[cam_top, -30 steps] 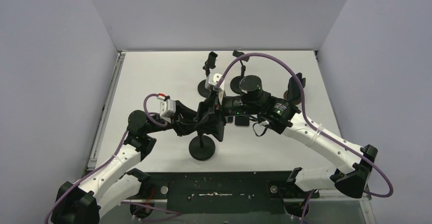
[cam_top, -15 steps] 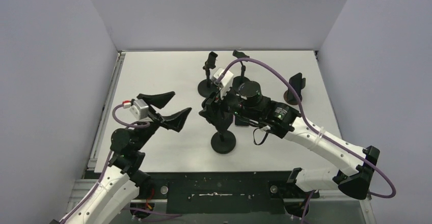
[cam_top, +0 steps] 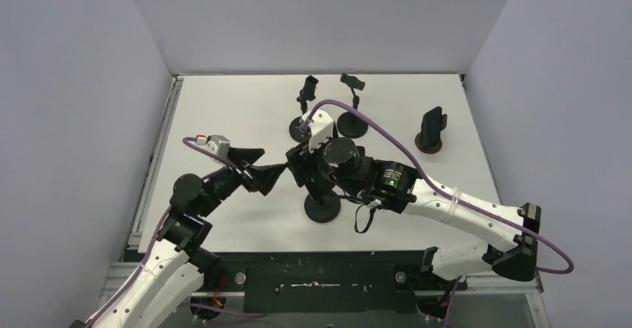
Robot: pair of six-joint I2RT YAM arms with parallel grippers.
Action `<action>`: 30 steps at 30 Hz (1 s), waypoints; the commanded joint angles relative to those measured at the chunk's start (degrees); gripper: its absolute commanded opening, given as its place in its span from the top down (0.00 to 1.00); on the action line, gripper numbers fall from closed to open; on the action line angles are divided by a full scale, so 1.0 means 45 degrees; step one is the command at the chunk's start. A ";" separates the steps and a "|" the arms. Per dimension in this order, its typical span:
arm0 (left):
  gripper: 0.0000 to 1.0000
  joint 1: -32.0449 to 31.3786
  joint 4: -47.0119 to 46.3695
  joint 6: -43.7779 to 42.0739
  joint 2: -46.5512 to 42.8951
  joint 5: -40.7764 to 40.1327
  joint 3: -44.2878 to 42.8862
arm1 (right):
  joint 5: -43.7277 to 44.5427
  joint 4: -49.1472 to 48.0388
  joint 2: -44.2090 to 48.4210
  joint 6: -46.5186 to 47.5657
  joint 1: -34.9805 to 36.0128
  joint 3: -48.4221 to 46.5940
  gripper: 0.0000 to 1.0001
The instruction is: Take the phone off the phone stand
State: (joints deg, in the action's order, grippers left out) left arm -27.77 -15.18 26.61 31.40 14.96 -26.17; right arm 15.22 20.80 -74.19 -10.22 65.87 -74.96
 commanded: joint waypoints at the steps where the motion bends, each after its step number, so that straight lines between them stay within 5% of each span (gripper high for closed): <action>1: 0.03 -0.0065 0.1291 0.0489 0.0305 0.1939 -0.0736 | 0.1610 0.0190 0.0209 -0.1270 0.0087 -0.0985 0.71; 5: 0.03 -0.0079 -0.1391 0.2494 0.0041 0.3644 0.0716 | 0.1905 0.1664 0.0281 -0.2238 0.0107 -0.1105 0.71; 11: 0.07 -0.0230 -0.4671 0.4742 0.0172 0.3510 0.2086 | 0.2130 0.2295 0.0729 -0.3217 0.0249 -0.0462 0.71; 21: 0.19 -0.3076 -0.5268 0.2875 0.2032 0.1428 0.1096 | 0.2059 0.2081 0.0731 -0.3781 0.0381 -0.0352 0.71; 30: 0.30 -0.3557 -0.6520 0.2350 0.3250 0.0606 0.0760 | 0.2066 0.2091 0.0764 -0.3998 0.0435 -0.0301 0.72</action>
State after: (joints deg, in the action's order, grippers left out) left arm -43.42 -37.47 39.24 45.39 20.32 -19.70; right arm 23.79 33.15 -72.25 -26.39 66.92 -76.14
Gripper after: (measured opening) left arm 0.714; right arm 0.711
